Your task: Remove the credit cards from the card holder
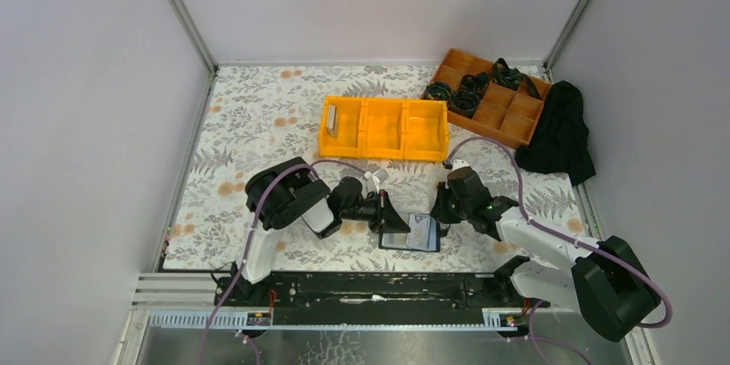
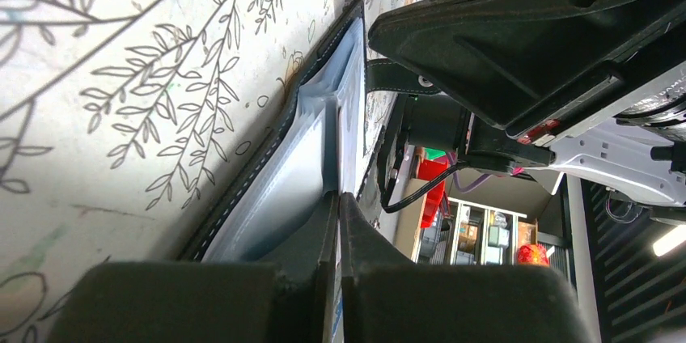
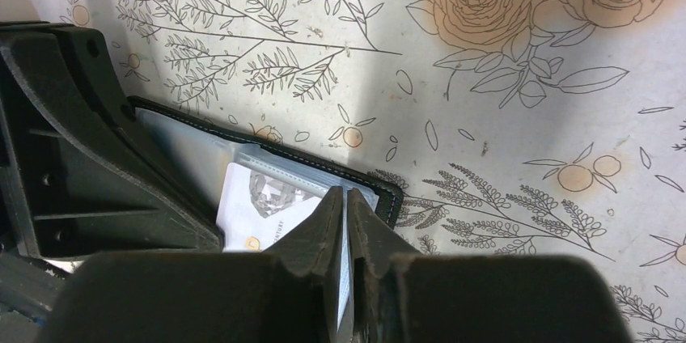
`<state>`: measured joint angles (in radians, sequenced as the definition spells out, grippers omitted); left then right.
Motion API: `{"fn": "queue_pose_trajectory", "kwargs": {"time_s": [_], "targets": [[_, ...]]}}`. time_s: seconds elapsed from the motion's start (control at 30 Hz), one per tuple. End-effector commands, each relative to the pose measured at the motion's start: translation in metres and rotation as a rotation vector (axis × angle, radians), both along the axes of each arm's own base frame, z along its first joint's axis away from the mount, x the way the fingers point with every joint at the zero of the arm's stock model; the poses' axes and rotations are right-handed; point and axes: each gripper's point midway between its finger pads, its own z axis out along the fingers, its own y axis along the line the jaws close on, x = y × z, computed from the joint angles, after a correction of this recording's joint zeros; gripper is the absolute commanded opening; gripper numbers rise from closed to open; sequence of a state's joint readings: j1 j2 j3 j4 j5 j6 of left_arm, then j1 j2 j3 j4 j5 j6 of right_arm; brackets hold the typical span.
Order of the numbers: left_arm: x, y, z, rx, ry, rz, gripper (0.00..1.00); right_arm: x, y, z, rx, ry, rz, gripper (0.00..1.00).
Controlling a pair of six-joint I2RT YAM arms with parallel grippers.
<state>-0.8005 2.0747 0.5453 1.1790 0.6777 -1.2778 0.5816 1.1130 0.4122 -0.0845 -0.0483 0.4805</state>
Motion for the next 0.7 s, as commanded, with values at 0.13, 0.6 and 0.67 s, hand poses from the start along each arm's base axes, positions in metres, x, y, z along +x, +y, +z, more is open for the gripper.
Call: {"fn": "queue_pose_trajectory", "kwargs": {"time_s": [0.13,0.6,0.67], "targets": [[0.004,0.003,-0.002,0.007,-0.013,0.007,0.00,0.002,-0.006,0.008,-0.011,-0.021,-0.037,0.15],[0.036,-0.006,-0.011,0.034,-0.039,0.069,0.00,-0.006,-0.002,0.003,-0.007,0.017,0.009,0.44],[0.039,-0.007,-0.011,0.038,-0.048,0.073,0.00,-0.007,-0.001,0.000,-0.009,0.027,0.015,0.43]]}}
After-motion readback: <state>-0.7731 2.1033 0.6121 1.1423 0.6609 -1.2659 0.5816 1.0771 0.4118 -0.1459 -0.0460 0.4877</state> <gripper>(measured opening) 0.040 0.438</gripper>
